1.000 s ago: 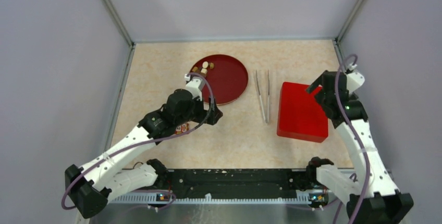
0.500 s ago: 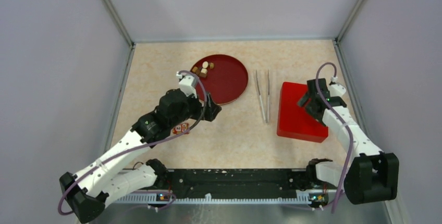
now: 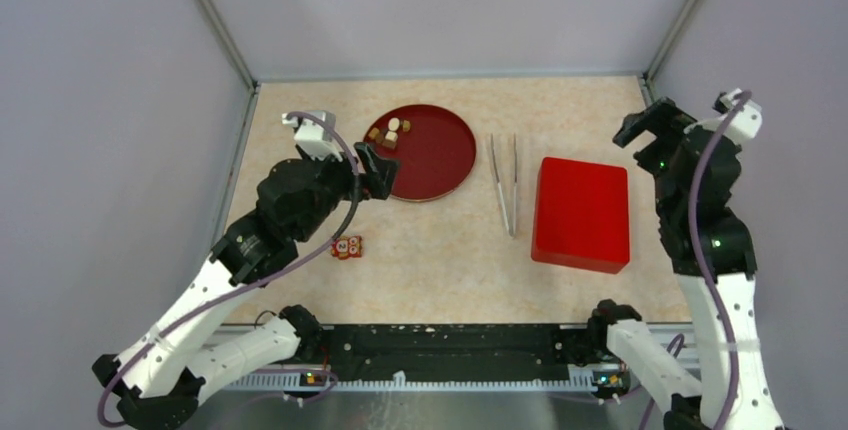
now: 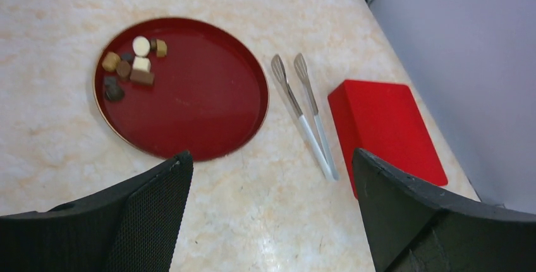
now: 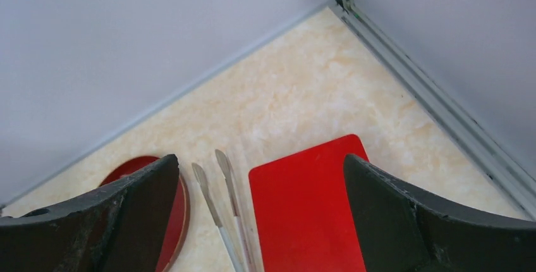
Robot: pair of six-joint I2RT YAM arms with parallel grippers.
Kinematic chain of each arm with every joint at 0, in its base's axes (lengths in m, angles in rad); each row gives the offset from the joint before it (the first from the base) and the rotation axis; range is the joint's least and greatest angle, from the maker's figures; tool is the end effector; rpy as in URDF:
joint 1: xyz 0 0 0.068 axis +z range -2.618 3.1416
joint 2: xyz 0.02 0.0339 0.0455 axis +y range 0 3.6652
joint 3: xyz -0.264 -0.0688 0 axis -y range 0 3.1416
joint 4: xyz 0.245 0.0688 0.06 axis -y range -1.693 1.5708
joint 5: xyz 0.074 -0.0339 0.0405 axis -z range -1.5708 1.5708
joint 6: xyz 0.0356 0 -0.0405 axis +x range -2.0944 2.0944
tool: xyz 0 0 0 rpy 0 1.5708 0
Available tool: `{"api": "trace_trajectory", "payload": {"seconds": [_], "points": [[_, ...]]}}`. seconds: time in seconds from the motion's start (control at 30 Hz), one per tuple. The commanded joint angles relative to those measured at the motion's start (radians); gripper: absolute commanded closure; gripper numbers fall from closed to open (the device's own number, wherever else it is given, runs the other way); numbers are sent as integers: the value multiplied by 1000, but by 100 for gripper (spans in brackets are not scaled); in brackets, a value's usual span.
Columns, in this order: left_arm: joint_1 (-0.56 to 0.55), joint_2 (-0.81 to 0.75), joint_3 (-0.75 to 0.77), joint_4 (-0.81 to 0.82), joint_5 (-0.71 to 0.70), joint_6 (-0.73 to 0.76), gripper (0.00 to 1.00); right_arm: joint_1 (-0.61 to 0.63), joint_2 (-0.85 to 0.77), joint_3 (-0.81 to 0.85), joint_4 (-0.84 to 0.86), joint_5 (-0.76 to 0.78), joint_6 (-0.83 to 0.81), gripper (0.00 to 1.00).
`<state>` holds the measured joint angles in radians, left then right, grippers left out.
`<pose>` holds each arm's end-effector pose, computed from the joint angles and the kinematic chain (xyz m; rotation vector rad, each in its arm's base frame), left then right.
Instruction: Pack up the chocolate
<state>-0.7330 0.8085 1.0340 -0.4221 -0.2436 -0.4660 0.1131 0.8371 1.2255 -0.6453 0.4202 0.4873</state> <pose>0.1317 -0.1070 0.3965 0.0604 1.8071 -0.6510 0.1509 0.0025 0.4308 0.6191 1.6956 0.0434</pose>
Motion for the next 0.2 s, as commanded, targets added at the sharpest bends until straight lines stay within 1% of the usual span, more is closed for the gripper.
{"api": "trace_trajectory", "payload": {"seconds": [0.0,0.07,0.17], "points": [[3,13,71,-27,-86,48,1,-5,-84,-65,119,-35,-90,1],[3,12,72,-8,-82,58,1,-5,-101,-103,145,-46,-86,1],[3,16,79,0,-80,61,1,-4,-84,-123,130,-53,-78,1]]}}
